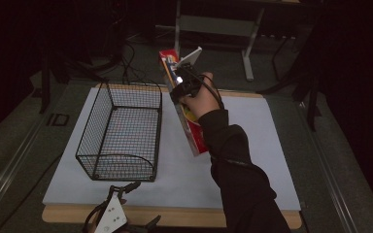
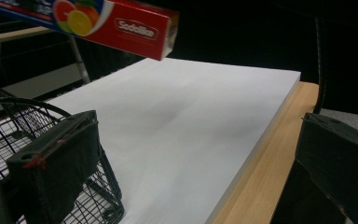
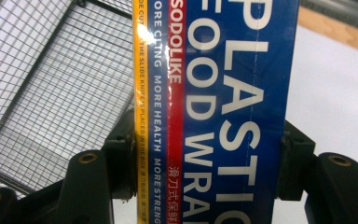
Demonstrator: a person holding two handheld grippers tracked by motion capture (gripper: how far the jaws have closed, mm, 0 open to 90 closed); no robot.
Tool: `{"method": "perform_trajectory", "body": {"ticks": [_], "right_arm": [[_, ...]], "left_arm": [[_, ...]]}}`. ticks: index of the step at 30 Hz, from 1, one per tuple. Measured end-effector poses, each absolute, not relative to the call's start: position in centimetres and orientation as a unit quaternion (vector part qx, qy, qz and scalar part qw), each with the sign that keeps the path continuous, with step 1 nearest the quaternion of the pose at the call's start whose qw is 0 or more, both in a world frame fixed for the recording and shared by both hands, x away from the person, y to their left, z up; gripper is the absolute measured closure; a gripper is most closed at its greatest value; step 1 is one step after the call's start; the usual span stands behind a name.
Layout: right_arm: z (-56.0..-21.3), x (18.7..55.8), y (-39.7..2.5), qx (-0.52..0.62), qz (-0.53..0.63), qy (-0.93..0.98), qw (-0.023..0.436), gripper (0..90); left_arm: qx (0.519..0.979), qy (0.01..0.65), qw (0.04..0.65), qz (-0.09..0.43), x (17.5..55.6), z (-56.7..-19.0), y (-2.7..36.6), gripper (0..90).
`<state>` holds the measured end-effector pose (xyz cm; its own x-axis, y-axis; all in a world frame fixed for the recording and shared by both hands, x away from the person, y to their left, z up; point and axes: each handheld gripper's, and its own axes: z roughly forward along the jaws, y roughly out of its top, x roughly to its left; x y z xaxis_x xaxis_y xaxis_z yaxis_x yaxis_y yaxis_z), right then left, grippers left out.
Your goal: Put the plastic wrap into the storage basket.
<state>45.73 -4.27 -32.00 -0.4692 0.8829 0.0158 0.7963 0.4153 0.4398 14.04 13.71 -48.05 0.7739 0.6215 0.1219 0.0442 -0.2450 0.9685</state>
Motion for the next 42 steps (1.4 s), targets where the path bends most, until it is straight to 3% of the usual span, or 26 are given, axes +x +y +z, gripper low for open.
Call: {"method": "perform_trajectory", "body": {"ticks": [19, 31, 42], "right_arm": [[-29.3, 45.1, 4.0, 0.458, 0.229, 0.852, 0.111, 39.4], [-29.5, 44.5, 8.9, 0.436, 0.258, 0.856, 0.106, 39.4], [-31.8, 44.7, 11.7, 0.433, 0.289, 0.847, 0.104, 39.4]], "left_arm": [[0.745, 0.218, 0.575, 0.257, 13.7, -47.9, 13.9, 0.6], [0.744, 0.218, 0.577, 0.256, 13.4, -47.9, 14.0, 0.6], [0.743, 0.221, 0.578, 0.255, 13.3, -47.9, 14.2, 0.6]]}}
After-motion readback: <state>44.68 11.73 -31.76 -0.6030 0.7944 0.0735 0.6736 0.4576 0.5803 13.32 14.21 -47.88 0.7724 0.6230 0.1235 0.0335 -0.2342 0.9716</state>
